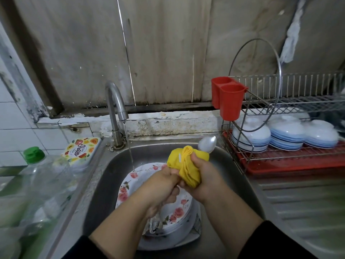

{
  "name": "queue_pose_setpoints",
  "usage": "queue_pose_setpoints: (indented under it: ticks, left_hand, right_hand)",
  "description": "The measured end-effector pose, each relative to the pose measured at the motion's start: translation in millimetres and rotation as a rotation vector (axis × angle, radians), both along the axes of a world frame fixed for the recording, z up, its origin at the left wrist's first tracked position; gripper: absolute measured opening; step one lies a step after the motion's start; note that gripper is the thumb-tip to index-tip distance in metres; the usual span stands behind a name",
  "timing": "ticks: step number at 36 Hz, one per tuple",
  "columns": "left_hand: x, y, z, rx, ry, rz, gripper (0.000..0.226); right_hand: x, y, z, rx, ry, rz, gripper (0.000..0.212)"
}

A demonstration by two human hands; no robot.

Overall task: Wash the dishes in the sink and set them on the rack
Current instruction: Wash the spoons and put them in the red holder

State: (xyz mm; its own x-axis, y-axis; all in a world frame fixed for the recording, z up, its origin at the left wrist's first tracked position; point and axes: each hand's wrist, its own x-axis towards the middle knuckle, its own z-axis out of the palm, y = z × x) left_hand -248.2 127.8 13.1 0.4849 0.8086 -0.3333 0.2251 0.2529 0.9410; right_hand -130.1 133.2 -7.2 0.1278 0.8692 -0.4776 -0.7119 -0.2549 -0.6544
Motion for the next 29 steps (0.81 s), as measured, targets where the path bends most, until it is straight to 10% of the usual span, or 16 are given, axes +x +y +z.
queue_pose_setpoints:
  ticks: [7, 14, 18, 29]
  left_hand:
    - [2, 7, 7, -0.259, -0.363, 0.217, 0.039]
    - [2, 7, 4, -0.126, -0.221, 0.289, 0.045]
    - [-3, 11, 4, -0.12, -0.232, 0.359, 0.007]
    - [-30, 7, 8, -0.104, -0.196, 0.318, 0.027]
  right_hand:
    - [2, -1, 11, -0.021, -0.057, -0.03, 0.024]
    - [-9, -9, 18, 0.014, -0.156, 0.061, 0.034]
    - [5, -11, 26, 0.005, -0.217, 0.068, 0.051]
    - [17, -4, 28, -0.12, -0.397, 0.045, 0.021]
